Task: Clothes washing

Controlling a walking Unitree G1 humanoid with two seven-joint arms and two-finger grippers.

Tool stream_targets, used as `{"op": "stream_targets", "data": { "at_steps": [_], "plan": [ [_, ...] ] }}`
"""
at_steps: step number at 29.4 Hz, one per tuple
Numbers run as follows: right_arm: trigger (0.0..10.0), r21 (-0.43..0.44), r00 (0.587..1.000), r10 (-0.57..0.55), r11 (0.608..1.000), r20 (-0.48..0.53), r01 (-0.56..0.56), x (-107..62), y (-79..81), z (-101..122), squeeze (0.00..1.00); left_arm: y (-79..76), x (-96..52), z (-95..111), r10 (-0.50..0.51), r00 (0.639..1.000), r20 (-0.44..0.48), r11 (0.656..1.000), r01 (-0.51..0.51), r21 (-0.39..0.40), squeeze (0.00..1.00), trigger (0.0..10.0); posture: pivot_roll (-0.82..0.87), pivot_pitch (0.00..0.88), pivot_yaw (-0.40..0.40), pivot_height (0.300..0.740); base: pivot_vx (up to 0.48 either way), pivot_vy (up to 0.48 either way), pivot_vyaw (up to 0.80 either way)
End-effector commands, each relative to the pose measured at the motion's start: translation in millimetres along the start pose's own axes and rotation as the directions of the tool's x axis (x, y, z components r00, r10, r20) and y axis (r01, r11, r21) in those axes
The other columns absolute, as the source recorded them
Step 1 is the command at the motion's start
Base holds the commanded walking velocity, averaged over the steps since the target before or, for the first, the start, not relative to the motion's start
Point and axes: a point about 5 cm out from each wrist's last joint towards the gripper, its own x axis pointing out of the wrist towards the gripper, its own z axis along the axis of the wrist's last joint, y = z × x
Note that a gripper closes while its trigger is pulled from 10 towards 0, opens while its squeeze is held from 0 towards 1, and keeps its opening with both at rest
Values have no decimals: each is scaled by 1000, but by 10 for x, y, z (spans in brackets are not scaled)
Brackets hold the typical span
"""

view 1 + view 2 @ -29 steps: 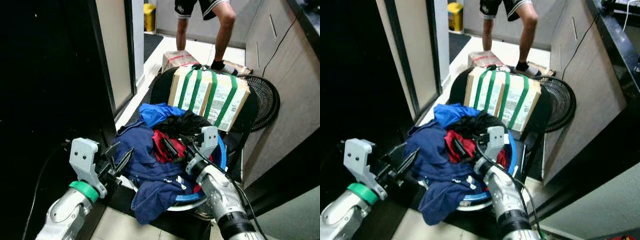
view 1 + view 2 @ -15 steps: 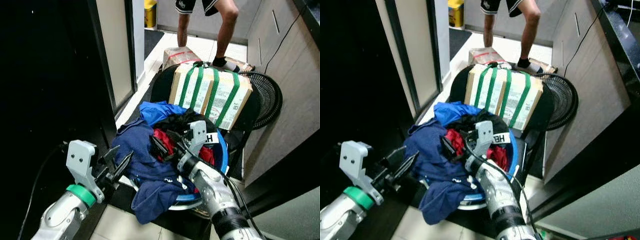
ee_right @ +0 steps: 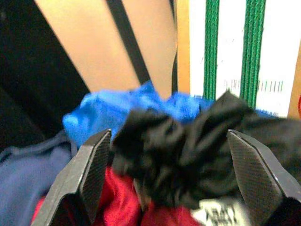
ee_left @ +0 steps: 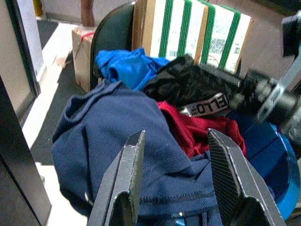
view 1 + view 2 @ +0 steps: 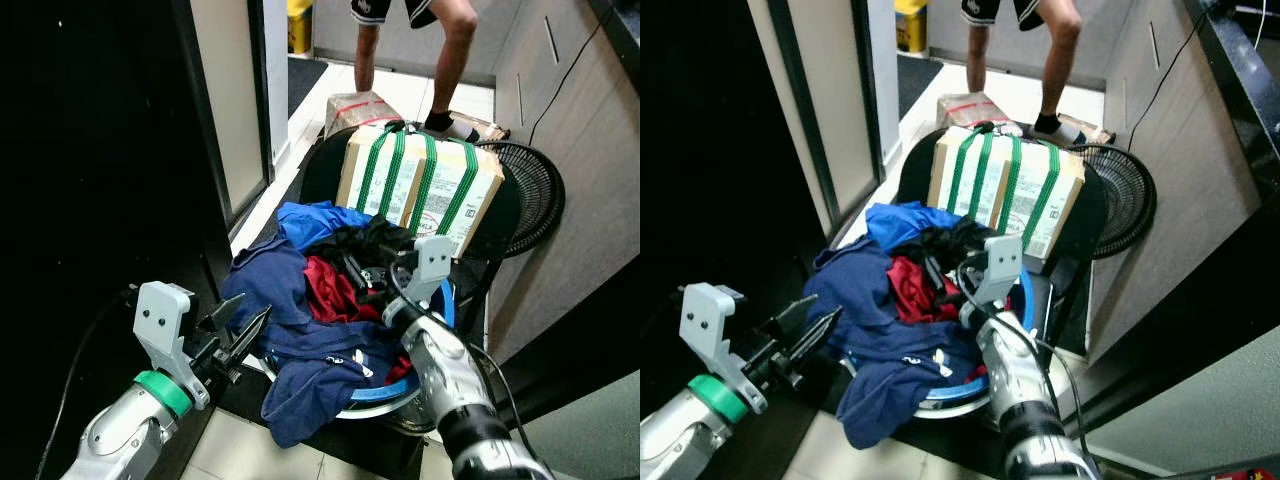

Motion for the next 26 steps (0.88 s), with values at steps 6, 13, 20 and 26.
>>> {"op": "stream_targets", "data": {
  "at_steps": [6, 13, 20, 26],
  "plan": [
    [10000, 12, 999, -37, 999, 3, 37, 86, -45, 59, 0, -25, -37, 30, 2, 1000, -15, 1000, -2, 3, 0, 10000, 166, 175, 52, 740, 0, 0, 0],
    [10000, 12, 1000, -5, 1000, -9, 5, 215, 42, 86, 0, -55, -89, 66, -8, 999, -38, 1000, 8, 0, 0, 10000, 181, 231, 67, 740, 0, 0, 0],
    [10000, 25, 1000, 15, 1000, -18, -14, 204, 99, 17, 0, -43, -122, 75, 4, 999, -50, 1000, -4, 2, 0, 10000, 185, 240, 68, 740, 0, 0, 0],
    [4353, 51, 997, 78, 996, -10, -77, 182, 190, -39, 0, -34, -115, 90, 11, 999, -50, 1000, -11, 3, 0, 10000, 187, 238, 68, 740, 0, 0, 0]
  ]
}}
